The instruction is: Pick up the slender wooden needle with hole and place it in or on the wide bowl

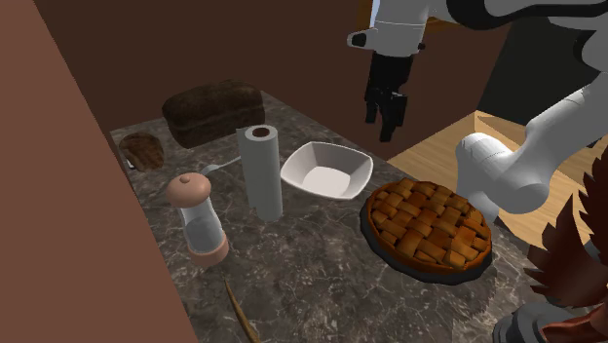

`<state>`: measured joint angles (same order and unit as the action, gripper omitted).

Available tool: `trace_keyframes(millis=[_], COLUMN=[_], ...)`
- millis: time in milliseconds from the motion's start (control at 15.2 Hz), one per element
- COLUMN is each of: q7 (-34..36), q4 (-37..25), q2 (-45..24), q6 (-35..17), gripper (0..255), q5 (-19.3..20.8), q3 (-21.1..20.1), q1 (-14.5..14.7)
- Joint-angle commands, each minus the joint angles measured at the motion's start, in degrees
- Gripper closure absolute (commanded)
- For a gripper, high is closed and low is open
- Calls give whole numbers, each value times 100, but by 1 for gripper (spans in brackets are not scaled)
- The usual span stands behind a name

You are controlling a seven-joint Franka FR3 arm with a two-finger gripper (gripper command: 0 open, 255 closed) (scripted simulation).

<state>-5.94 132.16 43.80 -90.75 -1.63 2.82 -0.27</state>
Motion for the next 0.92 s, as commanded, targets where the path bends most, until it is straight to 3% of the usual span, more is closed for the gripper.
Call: trace_keyframes(millis=[0,396,858], q7=[0,1581,3393], q4=[0,84,-288], q2=[0,-311,-1171], q6=[0,-418,-997], gripper=[0,0,0], q5=[0,-576,-1025], q3=[0,-892,-1889], q1=[0,-17,-104])
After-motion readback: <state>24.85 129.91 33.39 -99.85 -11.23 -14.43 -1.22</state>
